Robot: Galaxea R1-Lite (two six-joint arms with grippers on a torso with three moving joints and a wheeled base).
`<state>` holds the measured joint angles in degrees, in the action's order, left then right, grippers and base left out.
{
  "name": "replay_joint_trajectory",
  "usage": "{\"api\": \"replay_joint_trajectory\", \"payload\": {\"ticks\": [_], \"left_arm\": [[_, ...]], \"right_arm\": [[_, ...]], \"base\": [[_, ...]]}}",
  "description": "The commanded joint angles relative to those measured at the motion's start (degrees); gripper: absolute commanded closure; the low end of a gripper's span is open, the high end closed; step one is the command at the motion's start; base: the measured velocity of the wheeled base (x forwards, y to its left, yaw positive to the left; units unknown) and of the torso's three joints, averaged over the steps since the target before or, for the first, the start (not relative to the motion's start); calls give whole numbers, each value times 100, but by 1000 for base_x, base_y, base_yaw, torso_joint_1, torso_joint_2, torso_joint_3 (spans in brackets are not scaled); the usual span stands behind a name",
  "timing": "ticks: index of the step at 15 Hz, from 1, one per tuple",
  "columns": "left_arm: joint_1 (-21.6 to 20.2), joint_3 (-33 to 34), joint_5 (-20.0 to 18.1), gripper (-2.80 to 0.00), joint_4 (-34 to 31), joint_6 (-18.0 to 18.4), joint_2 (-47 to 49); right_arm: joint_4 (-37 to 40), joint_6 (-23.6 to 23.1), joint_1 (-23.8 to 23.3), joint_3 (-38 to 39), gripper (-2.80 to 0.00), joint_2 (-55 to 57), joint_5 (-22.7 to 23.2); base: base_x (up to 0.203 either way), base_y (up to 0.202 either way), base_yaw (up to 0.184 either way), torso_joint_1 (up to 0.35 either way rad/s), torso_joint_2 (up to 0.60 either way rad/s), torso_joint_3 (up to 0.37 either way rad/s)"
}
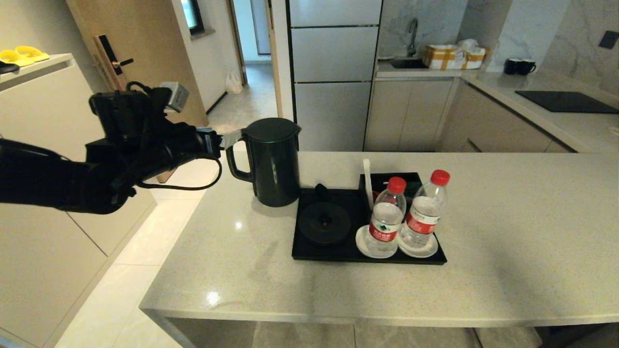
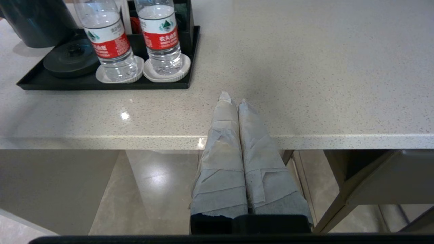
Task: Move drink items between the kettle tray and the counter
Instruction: Pick up the bottled water
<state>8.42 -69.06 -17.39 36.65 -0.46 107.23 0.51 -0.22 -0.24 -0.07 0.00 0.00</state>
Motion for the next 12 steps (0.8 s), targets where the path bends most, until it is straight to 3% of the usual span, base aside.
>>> {"api": "replay_joint_trajectory", "payload": {"ticks": [1,2,3,12], "left_arm": [[12,367,-721,0,-117,-276,-729],[41,518,-1343,0,-235,-493,-1006],[149,708,-1693,0,-355,-648,-1175],[1437,1629,-1698,0,-361,-640,-1441]], "right_arm": [[2,-4,6,0,0,-9,0],[2,-4,-1,1,0,-9,0],[2,-4,-2,-1,0,-9,0],[2,0,-2,-1,0,-9,2]], "base": [[0,0,0,0,0,0],[0,0,0,0,0,0],[0,0,0,0,0,0],[0,0,0,0,0,0]]}}
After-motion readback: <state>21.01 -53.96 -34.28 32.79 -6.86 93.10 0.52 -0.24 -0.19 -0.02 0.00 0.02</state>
